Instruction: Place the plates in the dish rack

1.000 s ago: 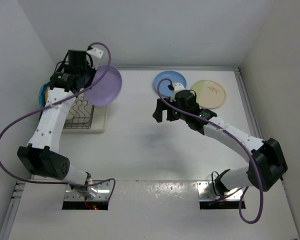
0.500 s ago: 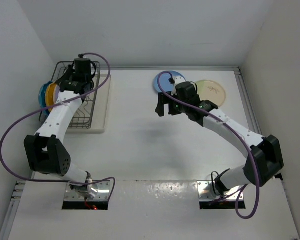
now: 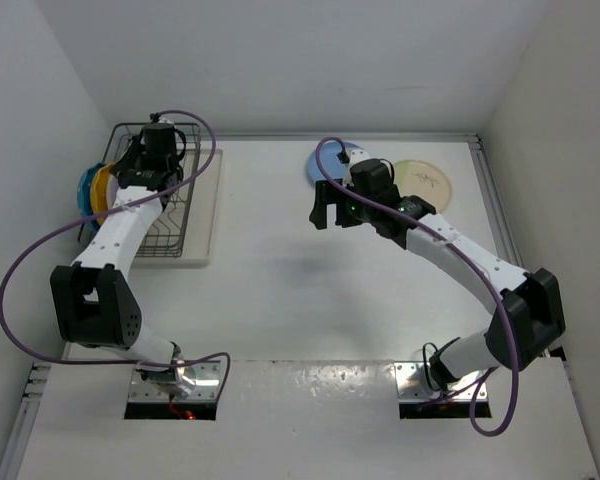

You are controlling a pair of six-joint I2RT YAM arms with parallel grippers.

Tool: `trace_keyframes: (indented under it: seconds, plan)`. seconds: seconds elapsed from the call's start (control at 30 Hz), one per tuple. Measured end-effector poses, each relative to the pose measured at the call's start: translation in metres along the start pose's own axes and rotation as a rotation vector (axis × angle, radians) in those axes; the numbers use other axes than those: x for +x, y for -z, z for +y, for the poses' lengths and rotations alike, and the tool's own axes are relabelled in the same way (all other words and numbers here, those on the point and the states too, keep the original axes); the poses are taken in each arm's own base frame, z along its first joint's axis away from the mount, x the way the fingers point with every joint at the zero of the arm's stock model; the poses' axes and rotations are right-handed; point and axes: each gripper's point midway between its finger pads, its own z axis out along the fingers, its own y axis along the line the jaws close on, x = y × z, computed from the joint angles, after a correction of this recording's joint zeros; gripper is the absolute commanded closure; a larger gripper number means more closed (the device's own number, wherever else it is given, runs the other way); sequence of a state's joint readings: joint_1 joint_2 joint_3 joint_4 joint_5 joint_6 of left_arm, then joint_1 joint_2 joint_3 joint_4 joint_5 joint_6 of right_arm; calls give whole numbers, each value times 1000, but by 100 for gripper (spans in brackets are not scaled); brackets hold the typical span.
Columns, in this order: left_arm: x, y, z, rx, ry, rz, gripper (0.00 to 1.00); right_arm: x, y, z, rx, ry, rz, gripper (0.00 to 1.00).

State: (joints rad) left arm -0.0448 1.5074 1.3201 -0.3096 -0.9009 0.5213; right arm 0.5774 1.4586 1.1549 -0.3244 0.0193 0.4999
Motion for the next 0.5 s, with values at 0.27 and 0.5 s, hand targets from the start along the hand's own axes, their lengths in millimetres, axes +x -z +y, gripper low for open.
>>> trace_keyframes:
  seconds: [0.27, 0.5]
  plan:
    - [18, 1, -30, 37, 0, 27, 100, 1, 0, -2, 8, -1, 4, 0]
    - [30, -1, -51, 43, -19, 67, 86, 1, 0, -2, 9, 3, 4, 0]
